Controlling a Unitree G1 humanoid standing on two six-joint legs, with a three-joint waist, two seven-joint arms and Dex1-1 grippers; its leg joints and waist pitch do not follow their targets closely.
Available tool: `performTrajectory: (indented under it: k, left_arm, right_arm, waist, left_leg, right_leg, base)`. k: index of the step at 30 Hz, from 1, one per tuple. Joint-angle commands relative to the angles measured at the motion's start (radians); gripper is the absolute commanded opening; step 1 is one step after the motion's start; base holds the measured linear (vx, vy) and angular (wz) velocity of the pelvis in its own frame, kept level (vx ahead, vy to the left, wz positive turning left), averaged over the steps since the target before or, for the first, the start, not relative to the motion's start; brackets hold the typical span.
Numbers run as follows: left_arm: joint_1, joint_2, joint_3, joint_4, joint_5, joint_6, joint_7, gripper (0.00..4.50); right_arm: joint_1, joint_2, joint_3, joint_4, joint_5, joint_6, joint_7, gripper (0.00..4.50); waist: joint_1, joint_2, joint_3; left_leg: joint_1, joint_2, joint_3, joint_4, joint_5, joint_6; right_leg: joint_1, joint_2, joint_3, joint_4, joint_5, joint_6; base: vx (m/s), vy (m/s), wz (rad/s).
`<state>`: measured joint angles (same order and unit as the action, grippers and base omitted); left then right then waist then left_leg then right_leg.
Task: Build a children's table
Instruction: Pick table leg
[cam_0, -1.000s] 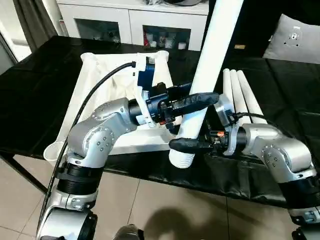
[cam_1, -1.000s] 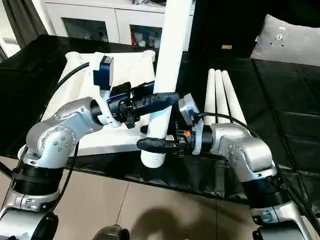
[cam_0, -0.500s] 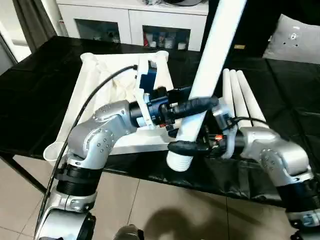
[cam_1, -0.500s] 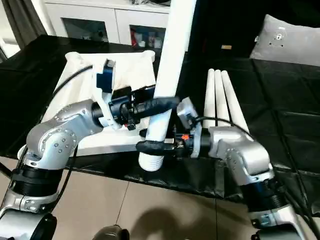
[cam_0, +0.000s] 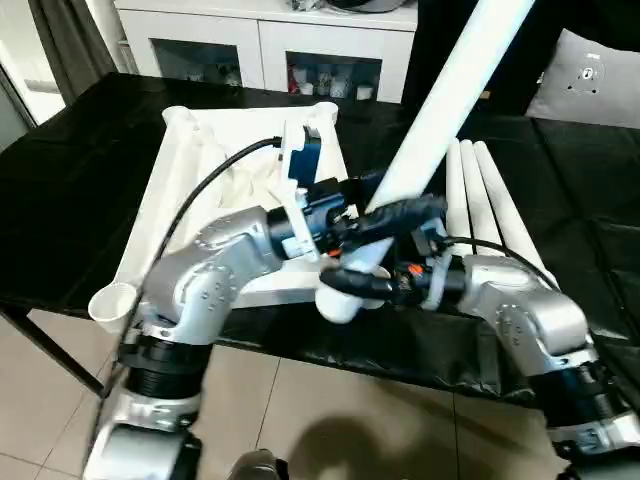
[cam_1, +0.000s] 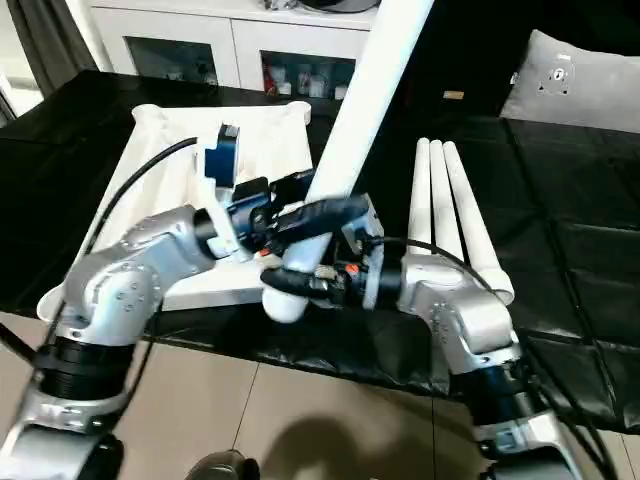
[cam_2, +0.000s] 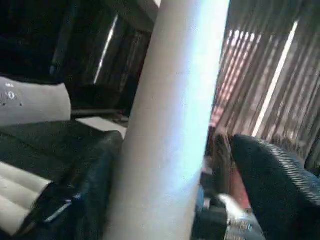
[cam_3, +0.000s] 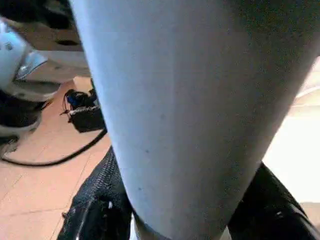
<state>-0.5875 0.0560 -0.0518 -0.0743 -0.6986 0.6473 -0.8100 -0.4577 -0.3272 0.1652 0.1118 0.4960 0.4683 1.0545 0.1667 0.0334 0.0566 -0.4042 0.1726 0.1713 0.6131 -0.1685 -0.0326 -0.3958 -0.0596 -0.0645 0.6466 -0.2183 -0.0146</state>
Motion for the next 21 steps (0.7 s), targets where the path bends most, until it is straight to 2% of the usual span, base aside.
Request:
performTrajectory:
  k: [1, 3, 4, 5, 6, 7, 8, 9, 10, 12, 15, 16, 17, 18, 21]
  left_arm:
    - [-0.042, -0.039, -0.038, -0.063, -0.075, -0.008, -0.020, 3.88]
    - [-0.050, -0.051, 0.012, -0.034, -0.084, -0.022, 0.023, 3.88]
    - [-0.053, -0.052, 0.036, -0.020, -0.087, -0.032, 0.041, 3.88]
    - [-0.053, -0.054, 0.056, -0.010, -0.083, -0.039, 0.057, 3.88]
    - [-0.047, -0.033, 0.106, 0.025, -0.069, -0.048, 0.090, 3.88]
    - [-0.042, -0.020, 0.124, 0.036, -0.061, -0.050, 0.098, 3.88]
    - [-0.037, -0.008, 0.134, 0.044, -0.051, -0.051, 0.102, 3.88]
    - [-0.028, 0.007, 0.142, 0.048, -0.041, -0.053, 0.102, 3.88]
    - [-0.010, 0.040, 0.145, 0.051, -0.007, -0.055, 0.104, 3.88]
    - [0.002, 0.064, 0.140, 0.052, 0.020, -0.059, 0.104, 3.88]
    - [0.048, 0.163, 0.092, 0.058, 0.120, -0.077, 0.091, 3.88]
    - [0.062, 0.194, 0.076, 0.062, 0.145, -0.083, 0.084, 3.88]
    - [0.062, 0.194, 0.076, 0.062, 0.145, -0.083, 0.084, 3.88]
    - [0.091, 0.253, 0.038, 0.064, 0.198, -0.108, 0.062, 3.88]
    - [0.145, 0.342, -0.026, 0.051, 0.282, -0.147, 0.011, 3.88]
  right_arm:
    - [0.000, 0.004, -0.001, 0.047, -0.029, 0.039, -0.062, 1.94]
    - [0.015, 0.018, -0.026, 0.032, -0.005, 0.039, -0.077, 1.94]
    - [0.022, 0.026, -0.041, 0.023, 0.008, 0.038, -0.085, 1.94]
    - [0.029, 0.035, -0.053, 0.017, 0.011, 0.028, -0.101, 1.93]
    - [0.053, 0.037, -0.072, -0.010, 0.012, 0.037, -0.140, 1.93]
    - [0.065, 0.034, -0.076, -0.024, 0.013, 0.041, -0.149, 1.93]
    - [0.073, 0.033, -0.080, -0.033, 0.015, 0.047, -0.155, 1.93]
    - [0.083, 0.032, -0.085, -0.045, 0.018, 0.046, -0.159, 1.92]
    - [0.098, 0.035, -0.098, -0.064, 0.021, 0.046, -0.175, 1.92]
    - [0.106, 0.036, -0.105, -0.075, 0.022, 0.046, -0.186, 1.92]
    - [0.121, 0.045, -0.125, -0.089, -0.007, -0.004, -0.230, 1.92]
    - [0.121, 0.048, -0.127, -0.085, -0.029, -0.025, -0.258, 1.92]
    - [0.121, 0.048, -0.127, -0.085, -0.029, -0.025, -0.258, 1.92]
    - [0.114, 0.060, -0.141, -0.067, -0.059, -0.047, -0.323, 1.92]
    - [0.100, 0.070, -0.149, -0.032, -0.110, -0.081, -0.395, 1.91]
  waist:
    - [-0.002, -0.004, -0.078]
    - [-0.004, -0.003, -0.078]
    - [-0.003, 0.002, -0.079]
    - [-0.004, -0.001, -0.078]
    - [-0.004, -0.001, -0.078]
    - [-0.005, 0.013, -0.077]
    - [-0.005, 0.007, -0.078]
    - [-0.002, 0.019, -0.079]
    - [-0.006, 0.017, -0.079]
    - [-0.009, 0.017, -0.079]
    - [-0.015, 0.029, -0.077]
    - [-0.021, 0.029, -0.077]
    - [-0.020, 0.030, -0.078]
    - [-0.024, 0.031, -0.077]
    - [-0.030, 0.036, -0.077]
  left_leg:
    - [0.022, 0.057, -0.024, -0.059, -0.134, 0.025]
    - [0.022, 0.057, -0.024, -0.059, -0.137, 0.026]
    - [0.022, 0.056, -0.025, -0.059, -0.136, 0.025]
    - [0.022, 0.057, -0.024, -0.060, -0.140, 0.025]
    - [0.022, 0.057, -0.025, -0.060, -0.138, 0.024]
    - [0.025, 0.058, -0.026, -0.062, -0.153, 0.017]
    - [0.024, 0.056, -0.027, -0.061, -0.153, 0.015]
    - [0.023, 0.054, -0.029, -0.061, -0.155, 0.012]
    - [0.023, 0.052, -0.028, -0.061, -0.165, 0.012]
    - [0.021, 0.053, -0.029, -0.064, -0.164, 0.012]
    - [0.024, 0.056, -0.032, -0.069, -0.194, -0.002]
    - [0.024, 0.055, -0.032, -0.071, -0.201, -0.009]
    - [0.025, 0.056, -0.034, -0.072, -0.200, -0.013]
    - [0.025, 0.056, -0.034, -0.074, -0.206, -0.020]
    - [0.028, 0.054, -0.032, -0.076, -0.223, -0.035]
  right_leg:
    - [0.054, -0.088, 0.051, -0.080, -0.063, -0.209]
    - [0.053, -0.088, 0.051, -0.082, -0.062, -0.211]
    - [0.054, -0.088, 0.051, -0.080, -0.058, -0.211]
    - [0.053, -0.087, 0.051, -0.082, -0.060, -0.208]
    - [0.053, -0.087, 0.051, -0.082, -0.059, -0.208]
    - [0.050, -0.084, 0.050, -0.087, -0.069, -0.201]
    - [0.053, -0.083, 0.050, -0.085, -0.065, -0.197]
    - [0.054, -0.085, 0.050, -0.082, -0.066, -0.192]
    - [0.055, -0.084, 0.050, -0.085, -0.083, -0.181]
    - [0.054, -0.084, 0.050, -0.088, -0.106, -0.161]
    - [0.048, -0.085, 0.050, -0.092, -0.168, -0.141]
    - [0.048, -0.082, 0.050, -0.091, -0.169, -0.135]
    - [0.045, -0.084, 0.050, -0.091, -0.167, -0.134]
    - [0.044, -0.083, 0.050, -0.091, -0.166, -0.139]
    - [0.041, -0.082, 0.051, -0.088, -0.165, -0.144]
  base:
    - [0.000, 0.000, 0.00]
    - [0.000, 0.000, 0.00]
    - [0.000, 0.000, 0.00]
    - [0.000, 0.000, 0.00]
    - [0.000, 0.000, 0.00]
    - [0.000, 0.000, 0.00]
    - [0.000, 0.000, 0.00]
    - [0.000, 0.000, 0.00]
    - [0.000, 0.000, 0.00]
    - [0.000, 0.000, 0.00]
    - [0.000, 0.000, 0.00]
    - [0.000, 0.000, 0.00]
    - [0.000, 0.000, 0.00]
    - [0.000, 0.000, 0.00]
    - [0.000, 0.000, 0.00]
